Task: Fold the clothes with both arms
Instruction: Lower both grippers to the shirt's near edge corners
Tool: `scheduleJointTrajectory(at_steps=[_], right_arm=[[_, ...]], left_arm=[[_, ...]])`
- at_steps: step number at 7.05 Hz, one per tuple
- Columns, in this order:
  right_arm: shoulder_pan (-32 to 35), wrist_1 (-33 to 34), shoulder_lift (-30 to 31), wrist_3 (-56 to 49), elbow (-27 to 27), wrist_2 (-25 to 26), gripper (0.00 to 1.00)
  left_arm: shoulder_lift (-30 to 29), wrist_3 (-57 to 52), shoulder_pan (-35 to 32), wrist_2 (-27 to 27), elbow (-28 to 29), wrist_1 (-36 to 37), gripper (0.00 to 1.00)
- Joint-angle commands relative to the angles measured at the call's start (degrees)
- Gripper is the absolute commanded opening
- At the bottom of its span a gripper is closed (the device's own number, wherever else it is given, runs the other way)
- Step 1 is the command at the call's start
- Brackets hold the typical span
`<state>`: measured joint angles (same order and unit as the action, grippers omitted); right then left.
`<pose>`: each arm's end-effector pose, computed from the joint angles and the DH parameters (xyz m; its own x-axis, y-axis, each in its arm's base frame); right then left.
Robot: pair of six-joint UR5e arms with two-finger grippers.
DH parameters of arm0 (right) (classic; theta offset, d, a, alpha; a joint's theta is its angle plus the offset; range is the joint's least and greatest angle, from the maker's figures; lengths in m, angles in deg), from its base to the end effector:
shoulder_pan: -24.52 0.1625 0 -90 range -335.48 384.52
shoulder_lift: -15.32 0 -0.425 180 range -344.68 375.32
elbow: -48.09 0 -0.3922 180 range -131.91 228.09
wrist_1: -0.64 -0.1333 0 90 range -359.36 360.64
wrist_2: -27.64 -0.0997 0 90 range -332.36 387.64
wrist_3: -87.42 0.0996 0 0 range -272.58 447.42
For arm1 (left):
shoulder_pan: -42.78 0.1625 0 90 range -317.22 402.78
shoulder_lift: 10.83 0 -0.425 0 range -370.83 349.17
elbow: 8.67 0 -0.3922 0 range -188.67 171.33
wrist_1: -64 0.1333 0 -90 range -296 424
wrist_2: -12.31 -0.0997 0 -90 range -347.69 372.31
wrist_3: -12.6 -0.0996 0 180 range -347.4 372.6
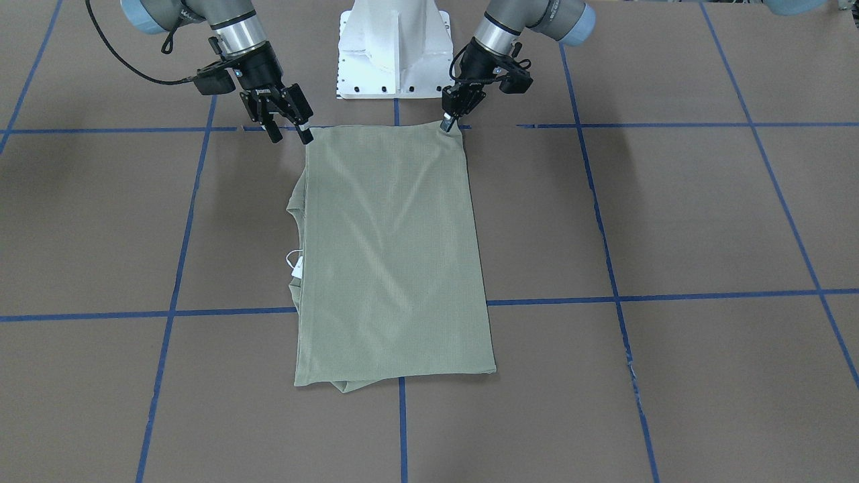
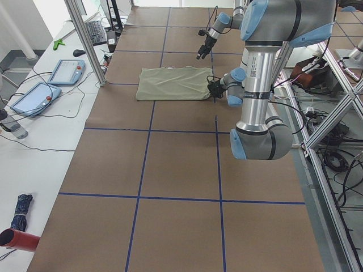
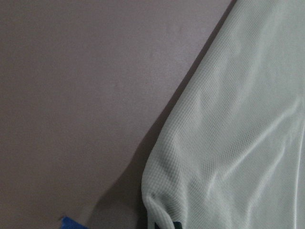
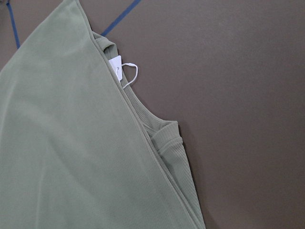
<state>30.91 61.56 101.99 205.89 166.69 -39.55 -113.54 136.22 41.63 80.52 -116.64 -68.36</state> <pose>-0.4640 -0.2250 0.3366 0.2138 0.4661 0.8585 -0.6160 0.7464 -0.2518 0.5448 -0.1812 0.3086 0.0360 -0.5149 -0.8565 0.4726 0.7639 -0.4394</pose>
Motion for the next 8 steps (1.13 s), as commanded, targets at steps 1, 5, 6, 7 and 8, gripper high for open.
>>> scheduleJointTrajectory(at_steps=[1, 5, 6, 7, 8], right_arm=[[-3.2, 14.9, -8.1, 5.2, -1.3, 0.2, 1.0], [-5.6, 19.1, -15.4, 9.6, -7.4, 0.0, 0.98], [-5.7, 19.1, -15.3, 9.6, -7.4, 0.0, 0.98], [-5.7, 19.1, -15.0, 9.4, -7.4, -0.1, 0.97], [-5.6, 19.1, -14.9, 9.4, -7.5, -0.1, 0.96]], left_arm=[[0.0, -0.1, -0.2, 0.0, -0.1, 0.0, 0.0], [0.0, -0.1, -0.3, 0.1, -0.1, 0.0, 0.0], [0.1, -0.1, -0.3, 0.1, -0.1, 0.0, 0.0], [0.1, -0.1, -0.3, 0.1, -0.1, 0.0, 0.0], [0.1, -0.1, -0.3, 0.1, -0.1, 0.0, 0.0]])
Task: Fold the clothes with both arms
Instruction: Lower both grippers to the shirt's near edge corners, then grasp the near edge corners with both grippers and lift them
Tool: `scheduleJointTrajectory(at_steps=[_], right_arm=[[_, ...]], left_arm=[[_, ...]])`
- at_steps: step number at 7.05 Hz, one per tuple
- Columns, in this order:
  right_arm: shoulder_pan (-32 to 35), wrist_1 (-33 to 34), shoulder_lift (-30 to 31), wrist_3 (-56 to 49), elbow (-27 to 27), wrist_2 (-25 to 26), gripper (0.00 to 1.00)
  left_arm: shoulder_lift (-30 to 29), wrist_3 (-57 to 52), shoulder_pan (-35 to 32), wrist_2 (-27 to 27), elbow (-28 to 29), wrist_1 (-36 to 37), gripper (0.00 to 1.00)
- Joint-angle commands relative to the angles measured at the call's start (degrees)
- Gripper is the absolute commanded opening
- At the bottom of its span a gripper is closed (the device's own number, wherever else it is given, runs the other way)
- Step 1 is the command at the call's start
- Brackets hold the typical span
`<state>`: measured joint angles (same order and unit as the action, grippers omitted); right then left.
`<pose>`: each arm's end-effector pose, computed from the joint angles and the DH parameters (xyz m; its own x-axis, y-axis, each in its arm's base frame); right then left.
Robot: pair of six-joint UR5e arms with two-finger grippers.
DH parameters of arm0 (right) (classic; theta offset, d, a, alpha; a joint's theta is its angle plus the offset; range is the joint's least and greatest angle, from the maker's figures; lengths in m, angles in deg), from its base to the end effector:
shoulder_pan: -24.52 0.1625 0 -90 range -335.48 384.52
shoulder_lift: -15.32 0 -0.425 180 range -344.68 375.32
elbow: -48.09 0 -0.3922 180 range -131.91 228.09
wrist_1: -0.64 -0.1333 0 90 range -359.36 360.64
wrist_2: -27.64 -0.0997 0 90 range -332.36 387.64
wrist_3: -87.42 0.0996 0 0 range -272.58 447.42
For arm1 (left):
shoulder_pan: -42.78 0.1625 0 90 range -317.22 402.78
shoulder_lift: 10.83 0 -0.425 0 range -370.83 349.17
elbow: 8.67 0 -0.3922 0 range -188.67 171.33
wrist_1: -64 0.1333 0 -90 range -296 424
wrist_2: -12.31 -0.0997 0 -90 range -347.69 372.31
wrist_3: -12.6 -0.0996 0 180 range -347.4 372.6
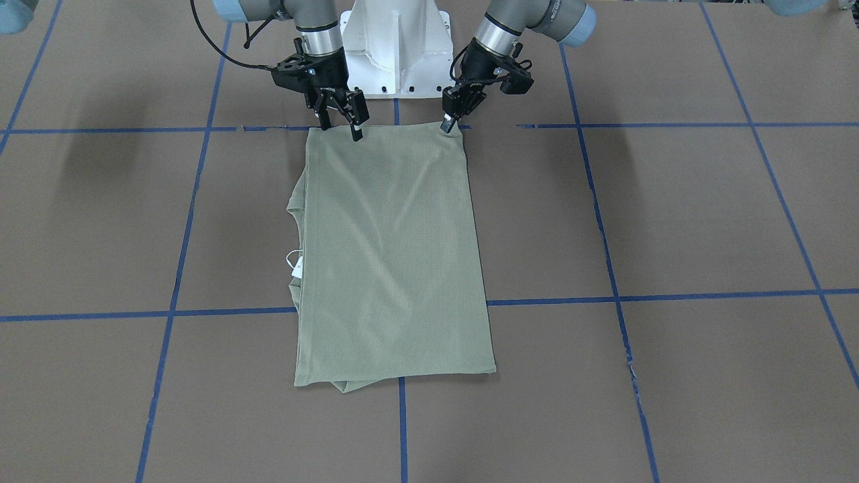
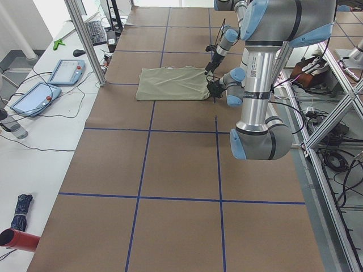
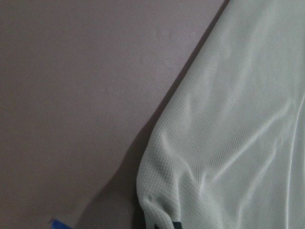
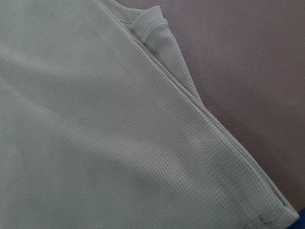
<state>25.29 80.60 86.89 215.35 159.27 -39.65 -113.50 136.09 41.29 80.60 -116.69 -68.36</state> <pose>-0.5687 -0.1794 0.2992 0.3222 0.5714 0.7548 -0.6398 0.7191 -0.2713 0.5435 -0.1843 0.3086 0.0345 -0.5137 -0.8573 0.4760 0.7627 -0.4379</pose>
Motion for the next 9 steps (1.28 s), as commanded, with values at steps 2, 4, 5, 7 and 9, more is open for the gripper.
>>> scheduleJointTrajectory(at_steps=[2, 4, 5, 7, 9], right_arm=[[0.2, 0.0, 0.1, 0.1, 0.0, 0.1, 0.69], [0.1, 1.2, 0.1, 0.0, -0.4, 0.3, 0.29], [0.2, 2.8, -0.4, 0.0, -0.4, 0.3, 0.04], [1.1, 2.8, -0.7, 0.0, 0.4, 0.2, 0.0], [1.5, 3.0, -0.6, 0.0, 2.3, 0.1, 0.0]], left_arm=[[0.1, 0.0, 0.1, -0.1, 0.0, 0.0, 0.0], [0.1, 0.0, 0.1, -0.1, 0.0, 0.0, 0.0], [0.1, 0.0, 0.1, -0.1, 0.0, 0.0, 0.0], [0.1, 0.0, 0.2, -0.1, 0.0, 0.0, 0.0], [0.1, -0.3, 0.1, 0.0, -0.2, 0.0, 0.0]])
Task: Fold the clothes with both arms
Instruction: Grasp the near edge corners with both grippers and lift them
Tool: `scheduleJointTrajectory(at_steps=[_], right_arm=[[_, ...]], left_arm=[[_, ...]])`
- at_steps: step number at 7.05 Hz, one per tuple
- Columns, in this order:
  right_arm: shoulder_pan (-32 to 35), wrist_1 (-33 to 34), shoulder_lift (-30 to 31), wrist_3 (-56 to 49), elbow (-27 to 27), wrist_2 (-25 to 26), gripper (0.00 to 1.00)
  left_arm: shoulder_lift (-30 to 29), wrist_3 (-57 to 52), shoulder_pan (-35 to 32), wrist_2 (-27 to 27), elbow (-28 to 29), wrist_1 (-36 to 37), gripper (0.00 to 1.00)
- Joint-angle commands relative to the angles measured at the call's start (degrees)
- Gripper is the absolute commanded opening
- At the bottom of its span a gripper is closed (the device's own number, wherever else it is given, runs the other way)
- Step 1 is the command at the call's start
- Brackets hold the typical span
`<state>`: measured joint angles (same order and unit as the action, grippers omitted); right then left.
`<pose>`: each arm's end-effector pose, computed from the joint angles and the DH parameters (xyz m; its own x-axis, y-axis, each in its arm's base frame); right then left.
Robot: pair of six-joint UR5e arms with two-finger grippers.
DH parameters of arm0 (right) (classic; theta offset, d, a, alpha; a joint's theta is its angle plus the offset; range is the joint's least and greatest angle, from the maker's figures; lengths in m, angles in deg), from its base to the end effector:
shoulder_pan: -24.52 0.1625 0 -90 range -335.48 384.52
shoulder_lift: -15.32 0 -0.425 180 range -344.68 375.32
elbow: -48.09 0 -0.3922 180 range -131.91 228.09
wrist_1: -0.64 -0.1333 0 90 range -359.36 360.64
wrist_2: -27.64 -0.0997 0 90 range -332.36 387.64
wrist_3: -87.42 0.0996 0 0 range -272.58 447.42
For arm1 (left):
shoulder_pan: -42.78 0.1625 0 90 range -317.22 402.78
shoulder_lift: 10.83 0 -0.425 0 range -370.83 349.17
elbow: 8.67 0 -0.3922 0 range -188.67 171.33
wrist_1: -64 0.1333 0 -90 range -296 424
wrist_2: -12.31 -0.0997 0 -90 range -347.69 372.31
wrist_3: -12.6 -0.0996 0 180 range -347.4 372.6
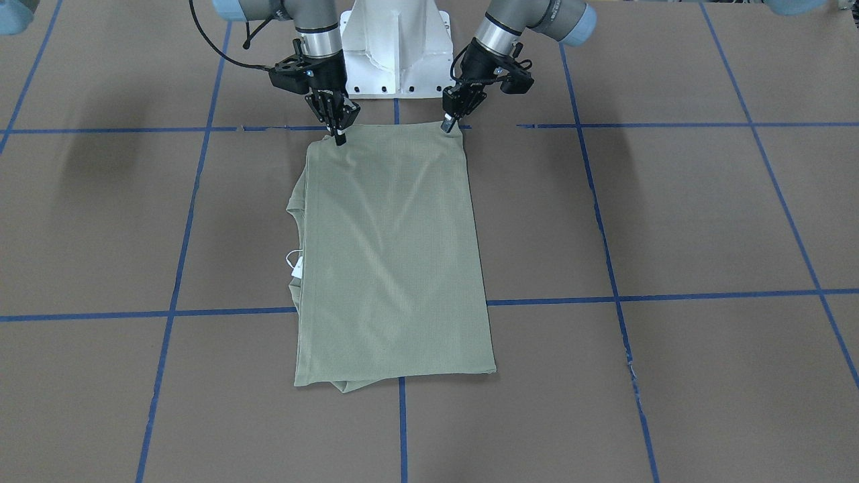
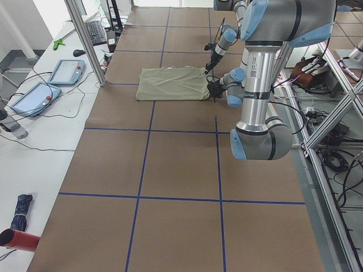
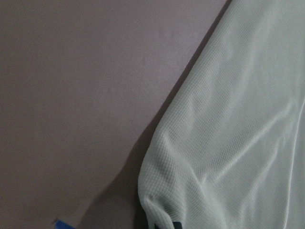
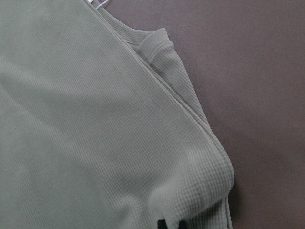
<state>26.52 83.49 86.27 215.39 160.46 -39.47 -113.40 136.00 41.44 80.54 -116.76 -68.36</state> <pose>-0.5612 -0.1917 0.2907 0.3222 0.5784 0.7494 -0.6620 0.7036 -0.2584 0.5433 -0.1830 0.3090 0.0366 -0.5122 -0.8581 0.4749 0.7644 -0.4361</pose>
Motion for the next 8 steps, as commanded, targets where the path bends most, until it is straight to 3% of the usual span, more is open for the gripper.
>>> scheduleJointTrajectory(at_steps=[1, 3, 4, 5, 7, 8], right_arm=[[0.5, 1.3, 0.1, 0.0, 3.4, 0.0, 0.0], [-2.0, 16.8, 0.1, 0.1, 19.0, -0.2, 0.0], [-3.6, 25.7, -1.2, 0.1, 27.0, -0.6, 0.0], [-3.4, 30.9, -5.0, 0.0, 28.6, -1.4, 0.0], [-1.5, 31.2, -6.3, -1.2, 23.9, -1.5, 0.0], [1.8, 30.1, -7.2, -4.7, 21.4, -1.5, 0.0]], left_arm=[[0.3, -3.3, -0.4, 0.9, -3.5, 0.0, 0.0], [5.1, -6.8, -0.7, 2.7, -19.4, 6.0, 0.0], [4.9, -6.8, -0.8, 7.8, -29.5, 15.6, 0.0], [4.3, -6.8, -1.1, 11.6, -34.6, 22.3, 0.0], [1.2, -11.0, -2.4, 11.4, -28.5, 22.9, 0.0], [-3.6, -15.3, -6.2, 11.5, -22.0, 22.9, 0.0]])
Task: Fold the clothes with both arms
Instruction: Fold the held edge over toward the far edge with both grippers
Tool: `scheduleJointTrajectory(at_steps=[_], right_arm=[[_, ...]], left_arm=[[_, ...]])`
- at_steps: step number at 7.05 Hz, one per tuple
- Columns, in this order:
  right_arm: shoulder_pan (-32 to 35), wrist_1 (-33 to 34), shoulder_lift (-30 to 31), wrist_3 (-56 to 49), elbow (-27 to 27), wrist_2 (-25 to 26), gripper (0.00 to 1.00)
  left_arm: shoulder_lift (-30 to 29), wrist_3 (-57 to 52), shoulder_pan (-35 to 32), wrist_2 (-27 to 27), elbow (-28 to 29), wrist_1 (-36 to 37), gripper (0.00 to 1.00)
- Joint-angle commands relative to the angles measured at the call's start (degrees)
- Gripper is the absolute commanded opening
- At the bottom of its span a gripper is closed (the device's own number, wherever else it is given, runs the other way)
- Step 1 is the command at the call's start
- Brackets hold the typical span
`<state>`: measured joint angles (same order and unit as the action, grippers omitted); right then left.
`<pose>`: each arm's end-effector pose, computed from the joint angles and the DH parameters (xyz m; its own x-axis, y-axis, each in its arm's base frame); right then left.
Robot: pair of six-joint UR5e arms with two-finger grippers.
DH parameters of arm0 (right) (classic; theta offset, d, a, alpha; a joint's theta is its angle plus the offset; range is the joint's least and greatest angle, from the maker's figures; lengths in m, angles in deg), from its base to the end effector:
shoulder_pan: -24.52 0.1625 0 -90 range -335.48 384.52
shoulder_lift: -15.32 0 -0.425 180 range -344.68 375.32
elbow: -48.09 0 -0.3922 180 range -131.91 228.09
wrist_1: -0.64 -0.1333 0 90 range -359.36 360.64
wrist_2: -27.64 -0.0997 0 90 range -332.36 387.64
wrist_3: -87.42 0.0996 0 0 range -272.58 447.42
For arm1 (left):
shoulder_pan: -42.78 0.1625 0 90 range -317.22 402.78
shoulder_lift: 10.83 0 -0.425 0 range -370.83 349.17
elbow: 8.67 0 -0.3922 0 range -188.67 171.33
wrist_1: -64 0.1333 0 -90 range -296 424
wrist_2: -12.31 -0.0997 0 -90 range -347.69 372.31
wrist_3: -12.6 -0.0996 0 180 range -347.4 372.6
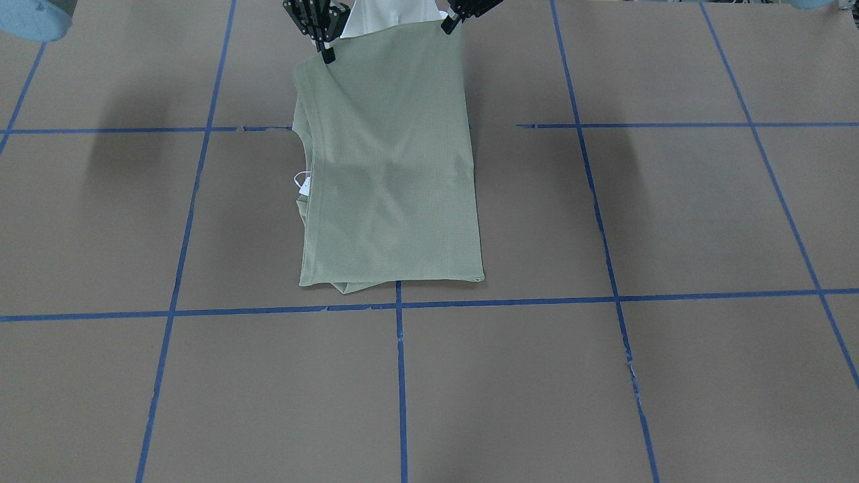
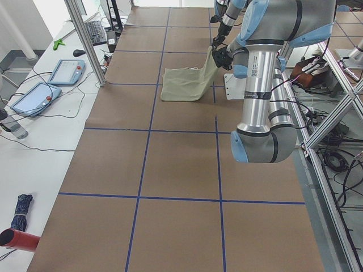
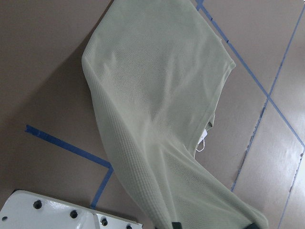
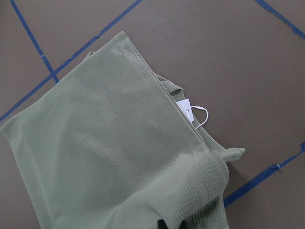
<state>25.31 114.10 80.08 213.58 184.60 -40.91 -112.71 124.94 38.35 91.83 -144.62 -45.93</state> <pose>-0.4372 -0.1758 0.1617 0.3685 0.5543 0.7463 -0.6233 0.7429 -0.2440 0.4002 -0.1829 0.1697 0.0993 -0.3826 -0.9186 0.3145 0.8879 -0.3358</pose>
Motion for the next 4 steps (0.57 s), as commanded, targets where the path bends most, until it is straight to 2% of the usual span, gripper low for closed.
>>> scheduleJointTrajectory(at_steps=[1, 2, 3, 4], right_arm=[[6.8, -3.9, -1.8, -6.1, -7.2, -2.6, 0.0], [9.9, -10.6, -1.8, -7.5, -14.1, -5.4, 0.0], [12.3, -17.8, -2.6, -10.2, -20.7, -5.5, 0.0], [14.3, -19.7, -3.5, -11.4, -24.3, -5.6, 0.0]], left_arm=[[-9.3, -8.4, -7.6, 0.6, 14.0, 0.0, 0.0], [-11.0, -11.1, -11.2, 0.7, 18.3, -0.3, 0.0], [-11.0, -13.3, -13.9, 0.8, 20.0, -0.2, 0.0], [-11.1, -15.1, -16.2, 0.9, 21.6, -0.2, 0.0]])
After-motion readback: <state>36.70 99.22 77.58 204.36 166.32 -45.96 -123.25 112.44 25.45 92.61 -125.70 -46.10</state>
